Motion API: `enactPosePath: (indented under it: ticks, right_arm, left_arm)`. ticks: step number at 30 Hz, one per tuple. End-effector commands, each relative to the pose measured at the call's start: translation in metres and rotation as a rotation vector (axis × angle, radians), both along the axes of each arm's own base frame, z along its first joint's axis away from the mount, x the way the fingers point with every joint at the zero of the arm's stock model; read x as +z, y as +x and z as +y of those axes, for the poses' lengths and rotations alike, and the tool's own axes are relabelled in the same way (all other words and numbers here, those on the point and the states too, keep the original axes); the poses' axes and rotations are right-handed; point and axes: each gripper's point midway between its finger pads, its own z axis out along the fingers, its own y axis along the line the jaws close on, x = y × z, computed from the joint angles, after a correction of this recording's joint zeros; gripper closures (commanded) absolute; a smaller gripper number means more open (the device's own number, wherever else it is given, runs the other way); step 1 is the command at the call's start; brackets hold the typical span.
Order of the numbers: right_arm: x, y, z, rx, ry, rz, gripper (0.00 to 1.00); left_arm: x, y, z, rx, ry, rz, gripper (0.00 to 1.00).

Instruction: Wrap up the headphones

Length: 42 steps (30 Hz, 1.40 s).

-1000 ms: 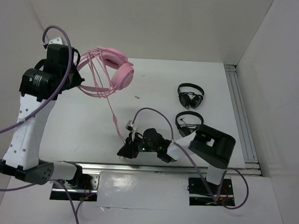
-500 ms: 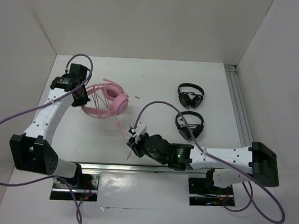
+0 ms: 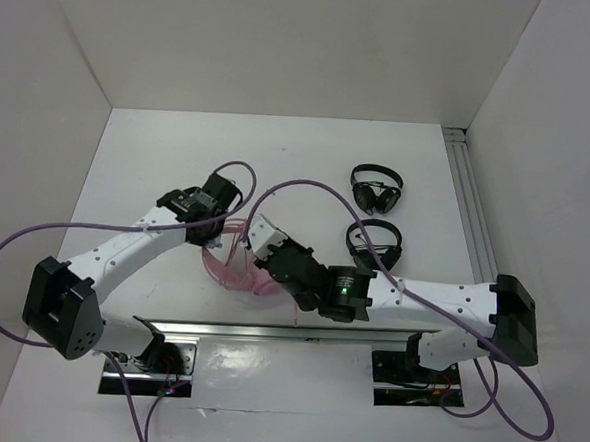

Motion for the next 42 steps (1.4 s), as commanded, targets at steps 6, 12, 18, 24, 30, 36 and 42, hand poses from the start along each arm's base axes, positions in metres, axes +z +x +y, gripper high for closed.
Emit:
enactPosePath:
  ticks: [6, 12, 18, 24, 30, 36, 42]
  right_arm:
    - [0.066, 0.048, -0.044, -0.197, 0.019, -0.184, 1.00]
    - [0.078, 0.071, -0.065, -0.233, -0.015, -0.224, 1.00]
    - [0.088, 0.075, -0.073, -0.216, 0.014, -0.248, 1.00]
    - [0.078, 0.067, -0.074, -0.169, 0.022, -0.213, 0.89]
    - [0.058, 0.062, -0.068, -0.144, 0.061, -0.109, 0.81]
    - [0.035, 0.071, -0.074, -0.130, 0.175, -0.018, 0.44]
    - [0.025, 0.089, -0.089, -0.170, 0.263, 0.040, 0.36]
  left_arm:
    - [0.008, -0.015, -0.057, -0.247, -0.041, -0.067, 1.00]
    - [-0.008, -0.060, -0.098, -0.476, -0.028, -0.003, 1.00]
    - [-0.027, -0.097, -0.113, -0.607, 0.088, 0.066, 1.00]
    - [-0.022, -0.109, -0.130, -0.641, 0.095, 0.108, 1.00]
    - [0.015, -0.111, -0.161, -0.699, -0.103, 0.020, 1.00]
    - [0.040, -0.117, -0.172, -0.737, -0.227, 0.001, 1.00]
    - [0.057, -0.099, -0.148, -0.638, -0.313, 0.000, 1.00]
